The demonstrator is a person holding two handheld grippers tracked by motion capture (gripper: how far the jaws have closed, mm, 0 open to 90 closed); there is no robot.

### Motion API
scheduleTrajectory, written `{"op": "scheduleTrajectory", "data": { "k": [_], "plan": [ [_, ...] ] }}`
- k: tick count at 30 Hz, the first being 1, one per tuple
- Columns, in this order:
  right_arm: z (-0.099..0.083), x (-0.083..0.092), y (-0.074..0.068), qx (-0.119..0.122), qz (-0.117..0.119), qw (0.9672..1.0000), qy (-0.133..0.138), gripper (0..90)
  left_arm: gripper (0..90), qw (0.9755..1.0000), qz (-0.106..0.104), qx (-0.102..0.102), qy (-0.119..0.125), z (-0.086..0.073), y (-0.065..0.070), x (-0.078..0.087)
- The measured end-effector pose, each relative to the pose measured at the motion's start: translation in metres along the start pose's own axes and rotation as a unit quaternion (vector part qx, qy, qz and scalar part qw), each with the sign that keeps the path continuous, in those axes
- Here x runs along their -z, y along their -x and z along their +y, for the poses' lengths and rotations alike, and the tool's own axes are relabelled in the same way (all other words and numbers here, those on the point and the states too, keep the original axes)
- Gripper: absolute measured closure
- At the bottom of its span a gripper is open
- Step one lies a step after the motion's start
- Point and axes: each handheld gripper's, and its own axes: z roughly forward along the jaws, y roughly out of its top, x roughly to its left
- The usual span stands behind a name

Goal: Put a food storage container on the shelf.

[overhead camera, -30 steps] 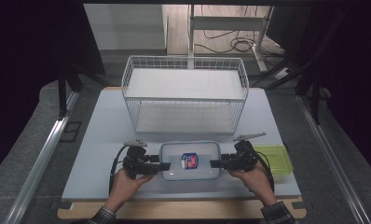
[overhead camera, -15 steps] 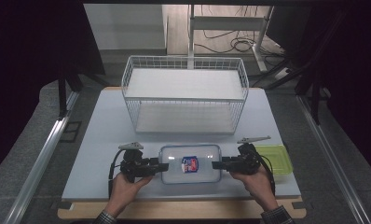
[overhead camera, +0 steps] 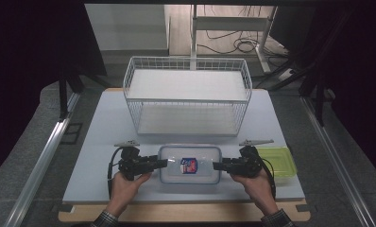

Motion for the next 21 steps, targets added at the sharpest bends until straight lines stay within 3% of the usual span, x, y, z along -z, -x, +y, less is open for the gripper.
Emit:
{"op": "scheduleTrajectory", "data": {
  "k": [21],
  "plan": [
    [0.032, 0.015, -0.014, 0.028, -0.001, 0.9986, 0.045, 52.3, 49.5, 0.999, 0.008, -0.041, 0.019, 0.036, 0.018, 0.02]
  ]
}}
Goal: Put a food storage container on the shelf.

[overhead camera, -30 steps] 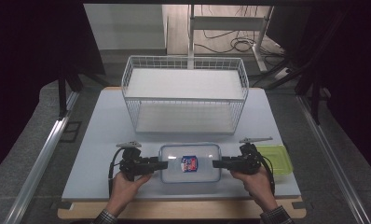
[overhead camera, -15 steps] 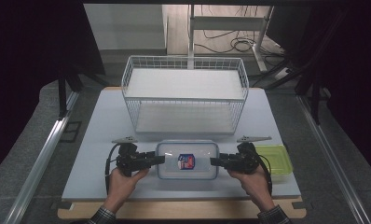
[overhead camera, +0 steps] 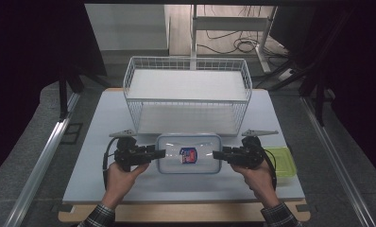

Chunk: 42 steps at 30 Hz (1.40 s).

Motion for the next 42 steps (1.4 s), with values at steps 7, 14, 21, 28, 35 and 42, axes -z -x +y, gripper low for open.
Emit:
{"op": "scheduleTrajectory", "data": {
  "k": [7, 14, 21, 28, 35, 42],
  "plan": [
    [0.018, 0.006, -0.005, 0.005, 0.0, 0.9999, 0.014, 52.2, 49.5, 0.9998, 0.006, -0.017, 0.009, 0.021, 0.006, 0.008],
    [0.041, 0.011, -0.01, 0.013, 0.002, 0.9995, 0.029, 52.2, 49.5, 0.9994, 0.012, -0.026, 0.021, 0.043, 0.012, 0.018],
    [0.066, 0.015, -0.018, 0.025, 0.001, 0.9989, 0.041, 52.1, 49.5, 0.9987, 0.016, -0.035, 0.032, 0.065, 0.016, 0.03],
    [0.091, 0.017, -0.024, 0.028, -0.002, 0.9982, 0.052, 52.0, 49.5, 0.9981, 0.018, -0.041, 0.042, 0.088, 0.015, 0.039],
    [0.113, 0.018, -0.027, 0.031, -0.003, 0.9976, 0.062, 51.9, 49.5, 0.9975, 0.019, -0.048, 0.049, 0.11, 0.015, 0.046],
    [0.135, 0.019, -0.027, 0.035, -0.005, 0.9969, 0.07, 51.8, 49.5, 0.9971, 0.02, -0.051, 0.052, 0.131, 0.013, 0.05]
  ]
}}
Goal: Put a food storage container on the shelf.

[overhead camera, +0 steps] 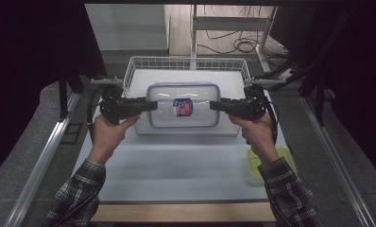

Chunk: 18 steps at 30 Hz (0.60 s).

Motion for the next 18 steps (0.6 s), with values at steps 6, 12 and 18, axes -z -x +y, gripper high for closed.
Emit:
{"op": "scheduleTrajectory", "data": {
  "k": [6, 12, 18],
  "plan": [
    [0.016, -0.002, 0.002, 0.0, -0.001, 1.0, 0.006, 51.7, 49.5, 1.0, 0.002, -0.001, 0.001, 0.018, -0.004, 0.0],
    [0.032, -0.006, 0.007, -0.004, 0.0, 0.9999, 0.016, 51.7, 49.6, 1.0, 0.004, -0.003, 0.003, 0.035, -0.009, -0.001],
    [0.044, -0.01, 0.012, -0.009, -0.001, 0.9998, 0.017, 51.6, 49.5, 1.0, 0.004, -0.004, 0.008, 0.047, -0.016, -0.003]
  ]
}}
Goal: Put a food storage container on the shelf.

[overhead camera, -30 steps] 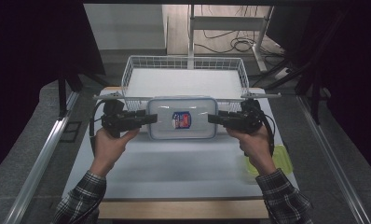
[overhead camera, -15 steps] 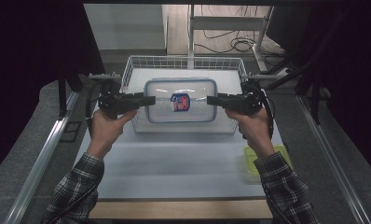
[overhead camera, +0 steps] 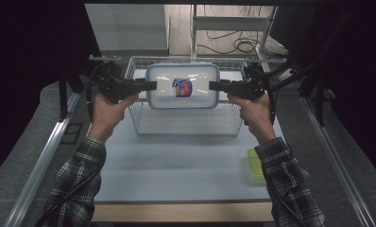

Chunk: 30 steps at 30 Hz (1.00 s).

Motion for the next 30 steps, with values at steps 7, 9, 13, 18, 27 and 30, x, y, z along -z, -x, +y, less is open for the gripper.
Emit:
{"op": "scheduleTrajectory", "data": {
  "k": [7, 9, 13, 18, 27, 30],
  "plan": [
    [0.011, -0.007, 0.008, -0.005, 0.002, 1.0, 0.003, 51.5, 49.5, 1.0, 0.005, 0.005, 0.005, 0.011, -0.008, -0.005],
    [0.013, -0.009, 0.012, -0.009, 0.003, 0.9999, 0.004, 51.4, 49.4, 0.9999, 0.006, 0.01, 0.006, 0.013, -0.01, -0.008],
    [0.014, -0.012, 0.019, -0.017, 0.002, 0.9998, 0.006, 51.3, 49.4, 0.9999, 0.006, 0.015, 0.003, 0.015, -0.015, -0.014],
    [0.014, -0.015, 0.028, -0.028, -0.003, 0.9996, 0.003, 51.0, 49.1, 0.9997, 0.005, 0.024, 0.003, 0.014, -0.021, -0.023],
    [0.014, -0.016, 0.034, -0.029, -0.01, 0.9995, 0.001, 49.9, 48.0, 0.9996, 0.007, 0.025, 0.012, 0.012, -0.024, -0.031],
    [0.013, -0.017, 0.034, -0.018, -0.024, 0.9995, 0.004, 48.9, 46.9, 0.9996, 0.023, 0.01, 0.011, 0.012, -0.021, -0.032]
  ]
}}
